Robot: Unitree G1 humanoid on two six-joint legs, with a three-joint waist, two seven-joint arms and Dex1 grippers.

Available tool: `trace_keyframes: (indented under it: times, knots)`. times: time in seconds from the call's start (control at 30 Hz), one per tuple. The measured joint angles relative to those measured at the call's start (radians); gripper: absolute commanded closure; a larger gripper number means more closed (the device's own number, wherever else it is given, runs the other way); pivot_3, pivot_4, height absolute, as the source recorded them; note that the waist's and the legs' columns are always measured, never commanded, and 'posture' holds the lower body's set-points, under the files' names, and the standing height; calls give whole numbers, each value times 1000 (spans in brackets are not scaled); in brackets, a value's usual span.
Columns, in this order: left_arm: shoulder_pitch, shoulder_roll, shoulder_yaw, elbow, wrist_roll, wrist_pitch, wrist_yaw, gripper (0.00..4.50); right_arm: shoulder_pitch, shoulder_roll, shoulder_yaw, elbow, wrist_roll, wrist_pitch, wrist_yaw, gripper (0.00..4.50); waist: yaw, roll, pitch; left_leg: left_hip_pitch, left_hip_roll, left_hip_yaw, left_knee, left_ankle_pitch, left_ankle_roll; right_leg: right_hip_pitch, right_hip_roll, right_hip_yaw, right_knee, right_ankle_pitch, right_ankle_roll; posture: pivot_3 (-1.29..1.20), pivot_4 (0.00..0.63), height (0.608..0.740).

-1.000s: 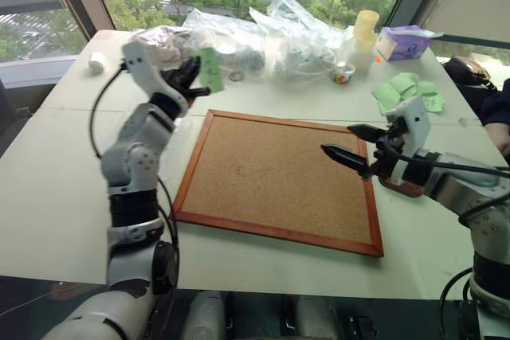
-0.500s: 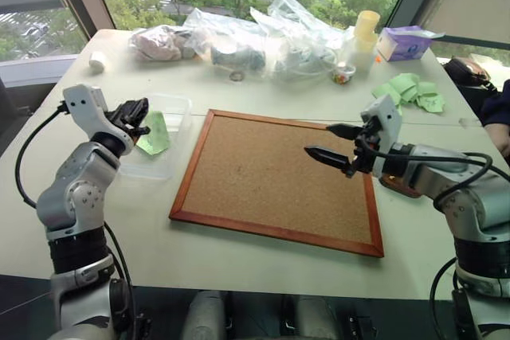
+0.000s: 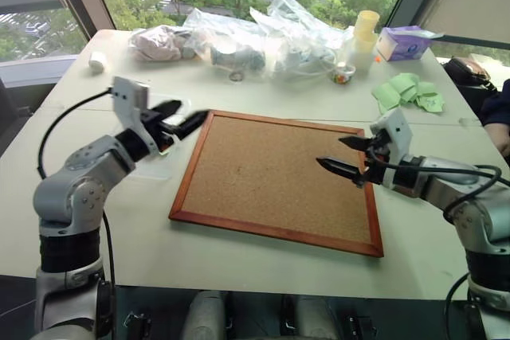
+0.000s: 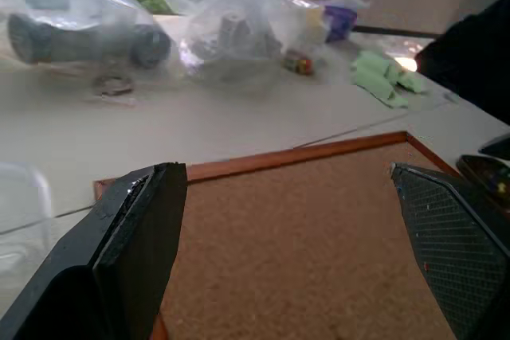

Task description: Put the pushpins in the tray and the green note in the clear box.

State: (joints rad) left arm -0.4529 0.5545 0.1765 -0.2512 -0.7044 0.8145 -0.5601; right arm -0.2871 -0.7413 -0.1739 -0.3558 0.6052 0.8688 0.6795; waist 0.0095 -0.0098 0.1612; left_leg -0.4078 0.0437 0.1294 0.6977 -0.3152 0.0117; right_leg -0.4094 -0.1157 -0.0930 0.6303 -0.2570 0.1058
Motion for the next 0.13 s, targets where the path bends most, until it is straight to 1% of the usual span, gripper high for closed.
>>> trace_keyframes:
  times: [0.13]
  knots:
    - [52,32,-108,-5,35,-15,-100,28,51,-11,-26,-46,11,10,-1,0,-2,0,0,0,1,0,-1,0,-1,0,1,0,0,0,0,0,150,740]
